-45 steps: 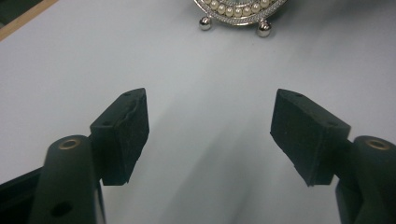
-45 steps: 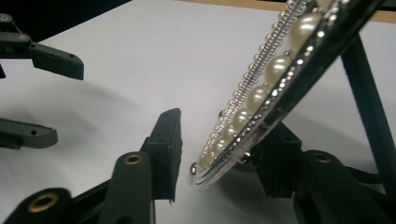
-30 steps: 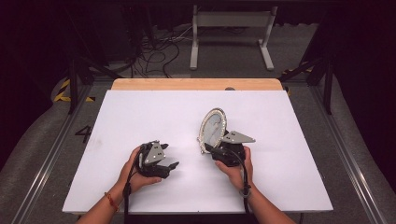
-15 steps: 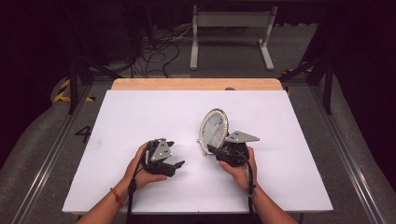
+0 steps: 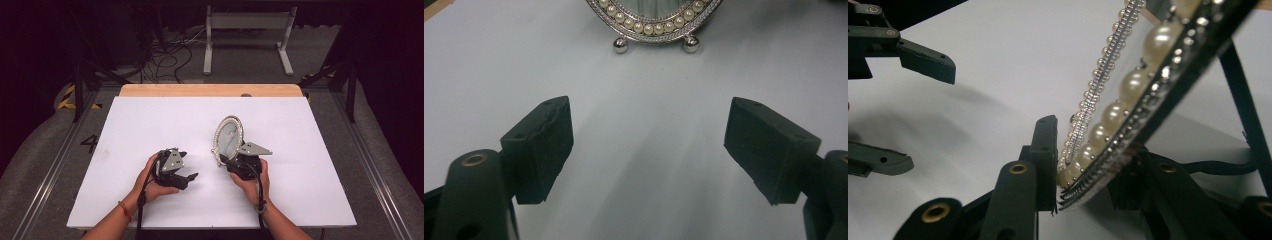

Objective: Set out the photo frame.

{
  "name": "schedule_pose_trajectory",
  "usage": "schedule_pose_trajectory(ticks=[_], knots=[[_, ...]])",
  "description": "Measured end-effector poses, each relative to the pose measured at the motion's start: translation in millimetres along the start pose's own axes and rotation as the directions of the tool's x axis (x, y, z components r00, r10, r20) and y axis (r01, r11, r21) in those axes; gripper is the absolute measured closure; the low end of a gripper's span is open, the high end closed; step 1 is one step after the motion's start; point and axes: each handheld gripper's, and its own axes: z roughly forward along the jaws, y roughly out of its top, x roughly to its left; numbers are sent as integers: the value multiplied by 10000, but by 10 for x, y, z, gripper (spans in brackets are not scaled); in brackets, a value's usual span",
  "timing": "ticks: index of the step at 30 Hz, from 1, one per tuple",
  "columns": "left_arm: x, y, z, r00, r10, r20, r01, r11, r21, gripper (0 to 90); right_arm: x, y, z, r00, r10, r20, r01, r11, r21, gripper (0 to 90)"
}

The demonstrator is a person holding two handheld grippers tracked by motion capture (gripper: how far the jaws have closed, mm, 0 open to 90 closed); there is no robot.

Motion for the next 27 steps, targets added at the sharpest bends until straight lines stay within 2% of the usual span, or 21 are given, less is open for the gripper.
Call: schedule_pose_trajectory(ticks=[5, 8, 12, 16, 19, 24, 25, 26, 27], knots=[[-18, -16, 28, 9999, 81, 100, -83, 9996, 269, 199, -21, 1, -12, 9998, 11, -193, -8, 9999, 111, 735], [-18, -20, 29, 9999, 72, 148, -76, 9996, 258, 195, -76, 0, -34, 9980, 36, -638, -20, 9997, 242, 762], [-15, -28, 47, 9998, 11, 182, -17, 9995, 317, 187, -108, 12, -51, 9956, 148, -922, -109, 9990, 423, 766], [-18, -18, 43, 9999, 7, 163, -11, 9997, 233, 183, -143, 24, -70, 9931, 109, -1171, -38, 9982, 606, 769], [-12, -10, 45, 9998, 33, 192, -35, 9999, 140, 183, -201, 39, -93, 9850, 354, -1688, -199, 9955, 929, 775], [27, 44, 65, 9995, -167, 265, 173, 9996, -231, 180, -229, 46, -119, 9804, 265, -1952, -44, 9936, 1130, 778], [36, 64, 75, 9995, -93, 310, 102, 9995, -286, 179, -233, 46, -126, 9797, 237, -1992, 0, 9930, 1179, 778], [61, 118, 125, 9977, -244, 633, 257, 9995, -207, 146, -237, 43, -134, 9804, 224, -1959, 13, 9927, 1203, 733], [61, 118, 125, 9977, -244, 633, 257, 9995, -207, 140, -237, 43, -134, 9804, 224, -1959, 13, 9927, 1203, 733]])
